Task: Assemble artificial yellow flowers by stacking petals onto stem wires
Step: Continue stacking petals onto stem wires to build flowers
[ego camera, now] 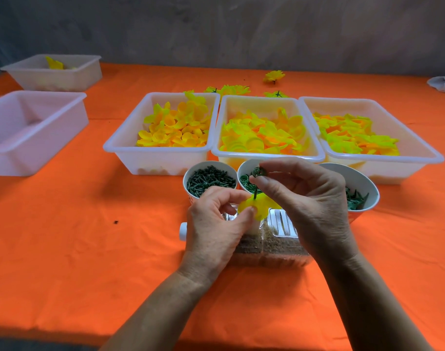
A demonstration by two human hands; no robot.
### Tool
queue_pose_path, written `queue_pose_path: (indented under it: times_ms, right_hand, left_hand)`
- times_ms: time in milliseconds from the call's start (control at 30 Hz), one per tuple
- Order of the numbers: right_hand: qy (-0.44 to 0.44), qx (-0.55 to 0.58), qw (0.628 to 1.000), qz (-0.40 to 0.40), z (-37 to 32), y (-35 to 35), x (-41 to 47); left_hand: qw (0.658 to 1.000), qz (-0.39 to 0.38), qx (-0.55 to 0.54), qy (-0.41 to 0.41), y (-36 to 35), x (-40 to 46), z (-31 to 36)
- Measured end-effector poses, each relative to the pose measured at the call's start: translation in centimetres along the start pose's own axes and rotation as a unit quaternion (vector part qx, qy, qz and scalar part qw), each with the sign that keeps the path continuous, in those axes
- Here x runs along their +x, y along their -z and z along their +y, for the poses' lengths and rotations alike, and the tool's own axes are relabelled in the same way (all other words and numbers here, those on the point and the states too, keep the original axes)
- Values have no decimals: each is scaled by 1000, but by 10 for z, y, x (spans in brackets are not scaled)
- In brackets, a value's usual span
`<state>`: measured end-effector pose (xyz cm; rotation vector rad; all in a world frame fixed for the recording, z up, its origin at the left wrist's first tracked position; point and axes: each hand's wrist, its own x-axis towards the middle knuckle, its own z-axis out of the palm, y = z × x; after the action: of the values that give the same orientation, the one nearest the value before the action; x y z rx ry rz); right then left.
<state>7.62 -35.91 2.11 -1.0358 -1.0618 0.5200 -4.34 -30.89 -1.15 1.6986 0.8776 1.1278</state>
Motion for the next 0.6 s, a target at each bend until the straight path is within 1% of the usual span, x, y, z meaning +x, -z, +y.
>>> queue_pose_path:
  times_ms: [167,267,400,500,600]
  right_hand:
    - [1,-20,1000,-3,0,1,-1]
    - [-5,-65,998,-1,0,3,-2]
    - [-40,-122,992,-16,0,7,-7]
    - [-66,-120,990,-35,1,9,-11]
    - [-76,-130,988,-37,-2,9,-12]
  left_hand:
    - [1000,4,0,-5,0,1,0]
    - [1000,3,-2,-7,-1,1,-1]
    - [1000,6,-5,-14,-1,1,-3]
    - [1000,8,-5,-14,-2,1,-5]
    - [1000,8,-13,-12,-2,1,-7]
